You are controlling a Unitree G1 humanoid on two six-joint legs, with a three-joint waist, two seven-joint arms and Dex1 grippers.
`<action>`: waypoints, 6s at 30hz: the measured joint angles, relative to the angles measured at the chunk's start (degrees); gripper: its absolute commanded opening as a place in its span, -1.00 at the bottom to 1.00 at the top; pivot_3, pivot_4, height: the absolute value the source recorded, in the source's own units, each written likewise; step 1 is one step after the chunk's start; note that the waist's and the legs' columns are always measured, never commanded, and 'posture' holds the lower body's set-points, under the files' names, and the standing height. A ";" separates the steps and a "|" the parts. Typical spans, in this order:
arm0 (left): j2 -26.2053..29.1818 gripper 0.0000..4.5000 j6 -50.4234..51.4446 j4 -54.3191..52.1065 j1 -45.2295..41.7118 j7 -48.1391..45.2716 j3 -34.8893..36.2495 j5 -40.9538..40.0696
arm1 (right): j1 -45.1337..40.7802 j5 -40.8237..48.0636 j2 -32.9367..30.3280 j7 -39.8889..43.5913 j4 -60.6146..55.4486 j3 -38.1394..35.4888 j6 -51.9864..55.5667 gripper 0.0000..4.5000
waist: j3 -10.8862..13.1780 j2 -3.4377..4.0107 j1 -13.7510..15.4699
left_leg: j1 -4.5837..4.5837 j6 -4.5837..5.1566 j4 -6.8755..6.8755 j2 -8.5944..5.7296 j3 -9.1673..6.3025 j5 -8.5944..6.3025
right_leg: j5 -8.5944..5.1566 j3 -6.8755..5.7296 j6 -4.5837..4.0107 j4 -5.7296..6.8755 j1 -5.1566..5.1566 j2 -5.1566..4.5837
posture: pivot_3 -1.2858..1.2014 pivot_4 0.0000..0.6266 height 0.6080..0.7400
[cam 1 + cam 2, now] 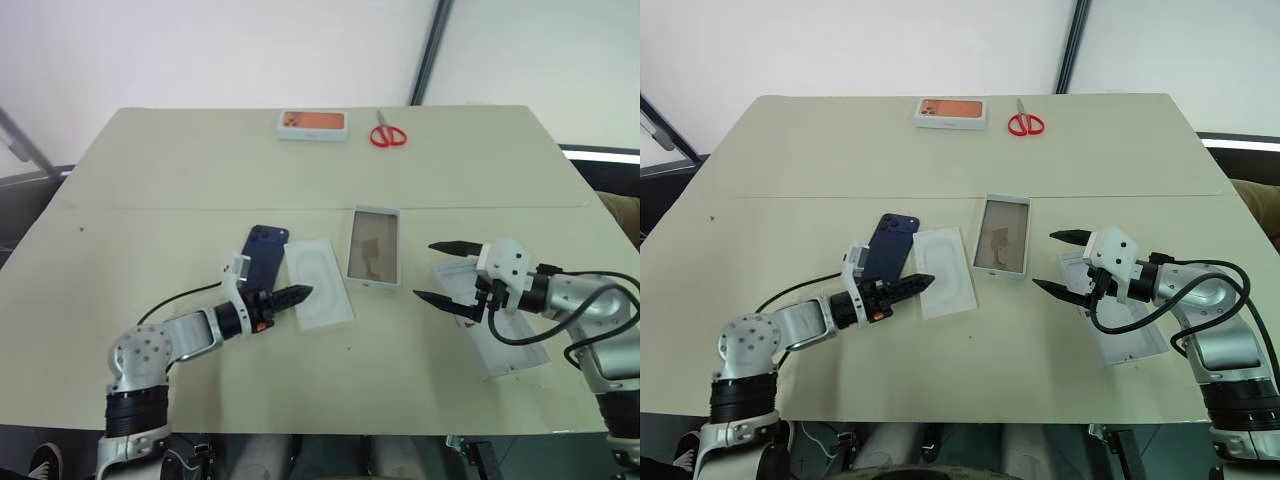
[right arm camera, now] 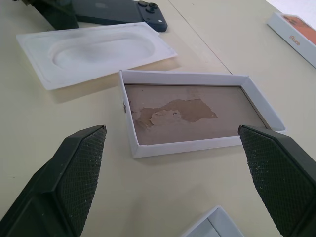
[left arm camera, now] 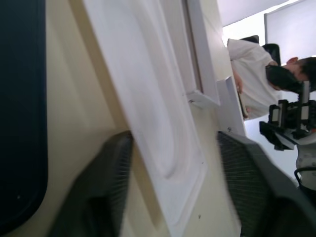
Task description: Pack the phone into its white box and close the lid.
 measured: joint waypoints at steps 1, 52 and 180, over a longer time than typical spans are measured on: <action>-0.10 -0.55 0.36 0.06 0.00 0.37 -0.02 -0.12 | 0.00 -0.01 0.00 -0.01 0.10 0.00 -0.04 1.00 | 0.00 0.00 -0.01 | 0.00 0.00 0.00 0.00 0.00 0.00 | 0.00 0.00 0.00 0.00 0.00 0.00 | 0.03 -0.52 1.00; 11.69 -1.00 -0.77 6.76 -8.79 7.47 6.80 -22.91 | -7.83 -6.20 10.60 2.82 -6.10 21.23 12.68 -0.99 | 0.02 -0.03 -0.23 | -0.04 -0.04 -0.08 0.01 -0.03 0.01 | 0.00 0.05 0.00 0.02 -0.38 0.01 | 0.03 -0.52 1.00; 28.84 1.00 -18.17 31.87 -16.52 -42.53 -7.96 27.89 | -35.62 -30.56 35.10 -14.43 20.05 37.41 20.56 -0.98 | 0.03 -0.08 -1.93 | -0.03 -0.67 -0.78 0.08 -0.17 0.41 | 0.03 0.06 -0.06 0.14 -0.80 0.25 | 0.03 -0.52 1.00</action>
